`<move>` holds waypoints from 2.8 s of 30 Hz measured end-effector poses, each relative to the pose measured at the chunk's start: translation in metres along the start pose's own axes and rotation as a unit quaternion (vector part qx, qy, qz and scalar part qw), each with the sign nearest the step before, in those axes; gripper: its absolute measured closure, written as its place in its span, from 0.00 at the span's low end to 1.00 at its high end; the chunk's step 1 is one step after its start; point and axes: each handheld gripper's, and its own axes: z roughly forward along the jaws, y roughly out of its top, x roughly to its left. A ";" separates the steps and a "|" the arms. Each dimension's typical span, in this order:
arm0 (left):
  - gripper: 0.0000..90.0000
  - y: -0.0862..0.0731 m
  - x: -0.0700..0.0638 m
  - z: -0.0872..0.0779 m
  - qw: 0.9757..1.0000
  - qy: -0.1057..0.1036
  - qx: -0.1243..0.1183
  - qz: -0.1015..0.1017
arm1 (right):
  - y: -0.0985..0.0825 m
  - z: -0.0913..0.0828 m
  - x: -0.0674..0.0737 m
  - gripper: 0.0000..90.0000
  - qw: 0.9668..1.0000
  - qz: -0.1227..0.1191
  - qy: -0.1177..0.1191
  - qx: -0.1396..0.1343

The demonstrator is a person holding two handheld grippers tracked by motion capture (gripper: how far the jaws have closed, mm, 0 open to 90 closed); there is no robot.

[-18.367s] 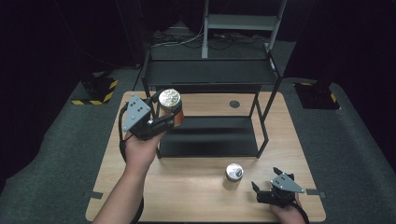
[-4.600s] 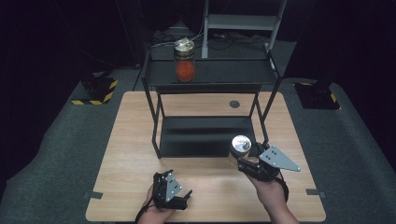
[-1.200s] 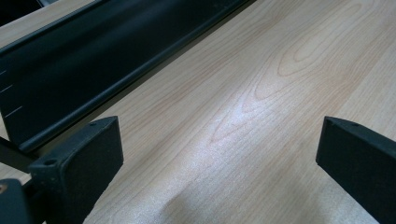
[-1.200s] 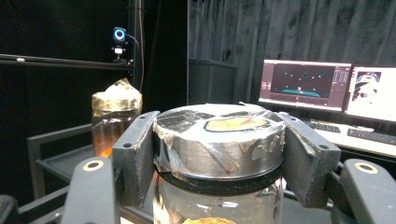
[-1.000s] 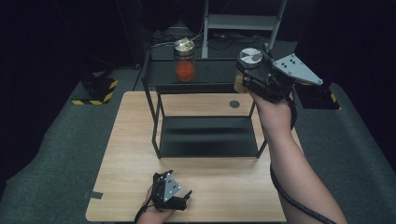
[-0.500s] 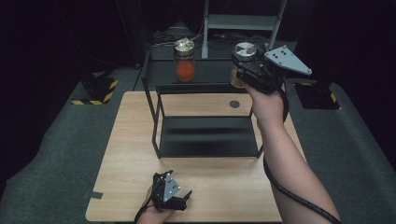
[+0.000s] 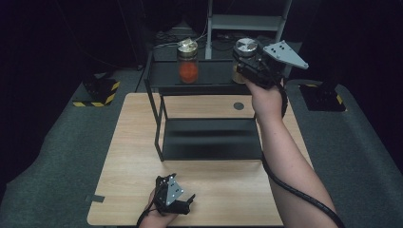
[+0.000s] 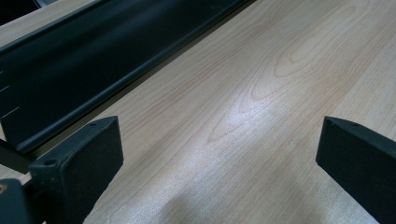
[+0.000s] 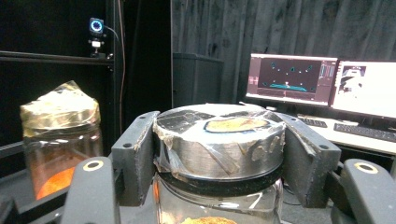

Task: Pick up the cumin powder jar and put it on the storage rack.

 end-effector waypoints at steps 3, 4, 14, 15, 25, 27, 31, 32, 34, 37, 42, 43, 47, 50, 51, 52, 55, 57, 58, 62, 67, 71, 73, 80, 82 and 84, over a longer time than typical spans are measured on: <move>0.01 0.000 0.000 0.000 1.000 0.000 0.000 0.000 | -0.002 0.005 -0.001 0.38 1.000 0.004 -0.003 0.003; 0.01 0.000 0.000 0.000 1.000 0.000 0.000 0.000 | -0.003 0.007 -0.002 0.38 1.000 0.005 -0.003 0.004; 0.01 -0.001 0.001 -0.001 1.000 -0.002 -0.001 -0.002 | -0.008 0.013 -0.005 0.38 1.000 0.009 -0.005 0.004; 0.01 -0.001 0.001 -0.001 1.000 -0.002 -0.001 -0.003 | -0.008 0.013 -0.005 0.38 1.000 0.009 -0.005 0.004; 0.01 -0.001 0.001 -0.001 1.000 -0.002 -0.001 -0.002 | -0.013 0.017 -0.004 0.38 1.000 0.018 0.001 0.005; 0.01 -0.001 0.001 -0.001 1.000 -0.002 -0.001 -0.001 | -0.014 0.018 -0.005 0.38 1.000 0.017 0.004 0.008; 0.01 -0.001 0.001 -0.001 1.000 -0.002 -0.001 -0.002 | -0.016 0.018 -0.006 0.38 1.000 0.023 0.003 0.005; 0.01 -0.001 0.001 -0.001 1.000 -0.002 -0.001 -0.002 | -0.018 0.019 -0.007 0.38 1.000 0.023 0.004 0.003; 0.01 -0.001 0.001 -0.001 1.000 -0.002 -0.001 -0.002 | -0.019 0.019 -0.009 0.38 1.000 0.029 0.004 0.001; 0.01 -0.001 0.001 -0.001 1.000 -0.003 -0.001 -0.002 | -0.018 0.019 -0.008 0.38 1.000 0.027 0.004 0.003; 0.01 -0.001 0.001 -0.001 1.000 -0.003 -0.001 -0.002 | -0.018 0.018 -0.008 0.38 1.000 0.023 0.003 0.003; 0.01 -0.001 0.001 -0.001 1.000 -0.003 -0.001 -0.002 | -0.018 0.018 -0.008 0.38 1.000 0.024 0.004 0.004; 0.01 0.000 0.001 -0.001 1.000 -0.003 0.000 -0.001 | -0.016 0.019 -0.008 0.37 1.000 0.025 0.003 0.008; 0.01 -0.001 0.001 -0.001 1.000 -0.003 -0.001 -0.003 | -0.014 0.019 -0.008 0.35 1.000 0.027 0.002 0.012; 0.01 -0.001 0.001 -0.001 1.000 -0.003 -0.001 -0.003 | -0.013 0.019 -0.008 0.33 1.000 0.026 0.000 0.012; 0.01 -0.001 0.001 -0.001 1.000 -0.003 -0.001 -0.002 | -0.013 0.019 -0.008 0.33 1.000 0.026 0.000 0.012; 0.01 -0.001 0.001 -0.001 1.000 -0.003 0.000 -0.002 | -0.011 0.018 -0.009 0.28 0.999 0.034 0.001 0.015; 0.01 -0.001 0.001 -0.001 1.000 -0.003 -0.001 -0.002 | -0.010 0.018 -0.009 0.22 0.999 0.033 0.001 0.017; 0.01 -0.001 0.001 -0.001 1.000 -0.003 -0.001 -0.002 | -0.010 0.018 -0.007 0.16 0.999 0.033 -0.003 0.016; 0.01 -0.001 0.000 -0.001 1.000 -0.003 -0.001 -0.002 | -0.009 0.018 -0.007 0.01 0.999 0.038 -0.004 0.022; 0.01 0.000 0.000 -0.001 1.000 -0.003 0.000 -0.001 | -0.009 0.017 -0.007 0.00 0.999 0.029 -0.004 0.024; 0.01 0.000 0.001 -0.001 1.000 -0.004 0.000 -0.002 | -0.009 0.014 -0.007 0.00 0.999 0.032 -0.006 0.026; 0.01 -0.001 0.001 -0.001 1.000 -0.004 -0.001 -0.003 | -0.009 0.013 -0.007 0.00 0.999 0.028 -0.006 0.026; 0.01 0.000 0.001 -0.001 1.000 -0.005 0.000 -0.002 | -0.011 0.005 -0.006 0.00 0.999 0.026 -0.003 0.024; 0.01 0.000 0.001 -0.001 1.000 -0.005 0.001 -0.001 | -0.011 0.000 -0.006 0.00 0.999 0.026 -0.001 0.021; 0.01 -0.001 0.001 -0.001 1.000 -0.005 -0.001 -0.003 | -0.011 -0.002 -0.005 0.00 0.999 0.026 0.000 0.019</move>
